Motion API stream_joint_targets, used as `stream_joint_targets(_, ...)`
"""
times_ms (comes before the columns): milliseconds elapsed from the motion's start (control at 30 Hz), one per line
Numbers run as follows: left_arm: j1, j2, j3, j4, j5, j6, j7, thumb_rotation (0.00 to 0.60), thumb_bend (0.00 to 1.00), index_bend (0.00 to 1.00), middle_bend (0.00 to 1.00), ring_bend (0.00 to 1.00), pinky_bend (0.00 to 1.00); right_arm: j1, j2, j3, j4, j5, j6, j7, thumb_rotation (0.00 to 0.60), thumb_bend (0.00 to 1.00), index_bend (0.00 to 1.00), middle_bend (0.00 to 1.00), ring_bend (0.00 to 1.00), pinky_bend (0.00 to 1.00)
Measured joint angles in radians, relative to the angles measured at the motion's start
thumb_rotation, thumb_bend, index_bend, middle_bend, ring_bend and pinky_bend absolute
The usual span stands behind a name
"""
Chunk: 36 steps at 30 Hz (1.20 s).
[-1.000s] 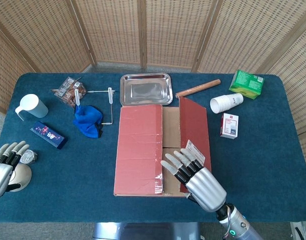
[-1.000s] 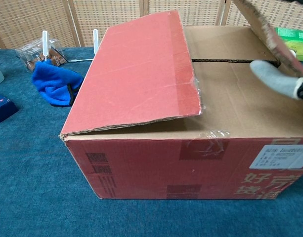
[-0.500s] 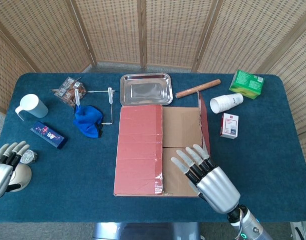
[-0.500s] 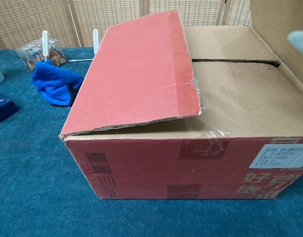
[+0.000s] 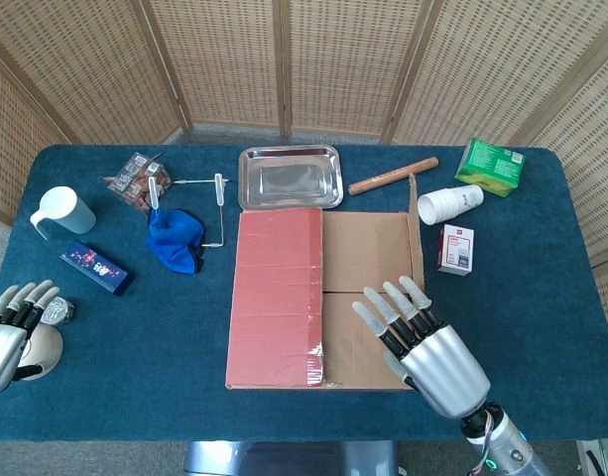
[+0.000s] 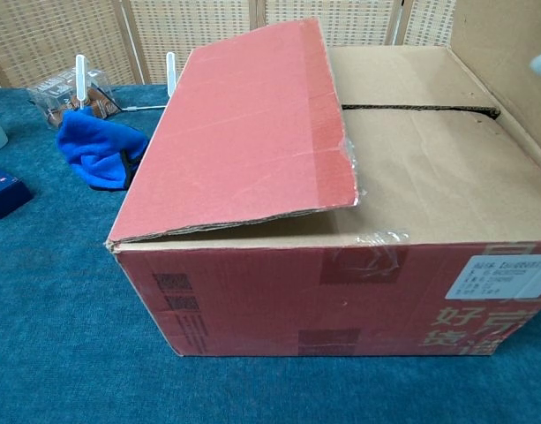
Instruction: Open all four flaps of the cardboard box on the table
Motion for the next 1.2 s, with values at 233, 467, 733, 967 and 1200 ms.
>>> stream_joint_targets(233, -0.001, 0.0, 0.001, 0.0, -0.002, -0.006, 0.001, 0.6, 0.0, 0.0, 0.0, 0.0, 0.0, -0.017, 0.028, 0.011, -0.014, 0.005, 0.008, -0.047, 0.558, 0.39, 0.0, 0.0, 0.0, 0.0)
stream_joint_targets(467, -0.002, -0.002, 0.003, 0.0, -0.001, -0.012, 0.005, 0.6, 0.0, 0.0, 0.0, 0.0, 0.0, -0.049, 0.074, -0.002, -0.05, 0.011, 0.009, -0.091, 0.557, 0.41, 0.0, 0.0, 0.0, 0.0)
stream_joint_targets(733, -0.002, -0.004, 0.005, 0.001, 0.002, -0.012, 0.008, 0.6, 0.0, 0.0, 0.0, 0.0, 0.0, -0.073, 0.134, -0.024, -0.072, -0.005, 0.006, -0.101, 0.558, 0.41, 0.0, 0.0, 0.0, 0.0)
stream_joint_targets(967, -0.002, -0.004, 0.005, -0.002, 0.001, -0.012, 0.011, 0.6, 0.0, 0.0, 0.0, 0.0, 0.0, -0.08, 0.176, -0.037, -0.06, -0.024, 0.002, -0.055, 0.533, 0.41, 0.0, 0.0, 0.0, 0.0)
stream_joint_targets(1200, -0.002, -0.005, 0.006, -0.005, 0.003, -0.012, 0.015, 0.6, 0.0, 0.0, 0.0, 0.0, 0.0, -0.091, 0.218, -0.043, -0.058, -0.039, 0.001, -0.048, 0.468, 0.42, 0.0, 0.0, 0.0, 0.0)
